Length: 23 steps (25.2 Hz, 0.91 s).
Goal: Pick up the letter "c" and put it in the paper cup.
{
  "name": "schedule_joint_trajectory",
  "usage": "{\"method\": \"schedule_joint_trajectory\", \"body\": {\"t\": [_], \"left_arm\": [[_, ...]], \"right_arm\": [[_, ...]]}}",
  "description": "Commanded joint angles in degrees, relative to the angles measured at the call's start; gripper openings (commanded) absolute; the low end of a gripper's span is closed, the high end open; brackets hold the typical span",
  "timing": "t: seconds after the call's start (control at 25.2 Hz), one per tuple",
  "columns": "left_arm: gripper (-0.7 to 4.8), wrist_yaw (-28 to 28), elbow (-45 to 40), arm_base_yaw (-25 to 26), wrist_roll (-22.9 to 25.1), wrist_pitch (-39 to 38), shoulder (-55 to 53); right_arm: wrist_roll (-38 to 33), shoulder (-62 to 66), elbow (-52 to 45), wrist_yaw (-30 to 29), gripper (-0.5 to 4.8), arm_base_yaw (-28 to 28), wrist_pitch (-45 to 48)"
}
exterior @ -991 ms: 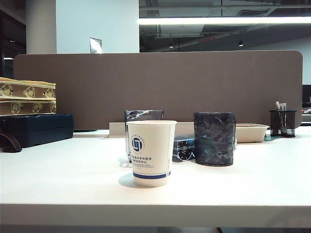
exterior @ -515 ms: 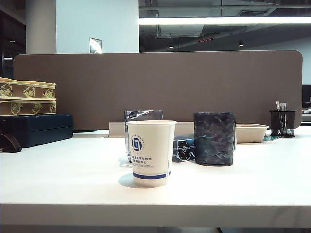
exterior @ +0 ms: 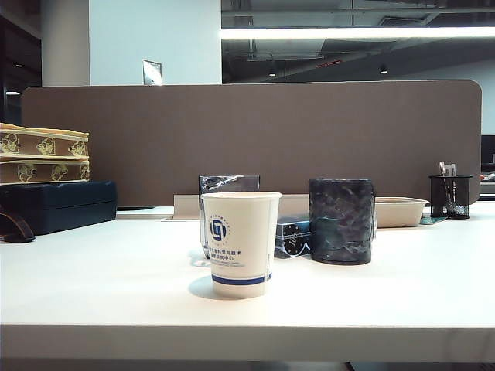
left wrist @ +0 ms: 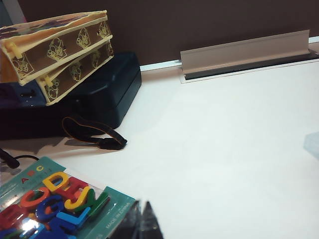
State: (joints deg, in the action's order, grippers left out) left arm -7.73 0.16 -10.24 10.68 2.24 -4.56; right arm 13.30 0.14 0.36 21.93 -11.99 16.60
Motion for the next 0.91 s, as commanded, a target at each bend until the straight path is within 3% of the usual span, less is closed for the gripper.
{"method": "schedule_joint_trajectory", "body": {"t": [0.04,0.4,0.79,0.91], "left_arm": [[-0.06,0.00,0.13,0.00,-0.20,0.13,-0.04],[-0.06,0.00,0.13,0.00,-0.17,0.09,-0.04],[-0.06,0.00,0.13,0.00,-0.17,0.04,-0.04],[-0.06,-0.02,0.13,0.00,-0.20,0.04,-0.04]], "right_arm": [[-0.24,-0.15,-0.31,-6.51,-0.08,1.90,1.01],[-4.70,-0.15,-0.31,-23.50,-0.08,9.05,1.07],[-4.98,-0.15,-0.31,-23.78,-0.08,10.32,0.92],[-9.57,-0.15,-0.31,-23.56,-0.08,11.32,-0.15]]}}
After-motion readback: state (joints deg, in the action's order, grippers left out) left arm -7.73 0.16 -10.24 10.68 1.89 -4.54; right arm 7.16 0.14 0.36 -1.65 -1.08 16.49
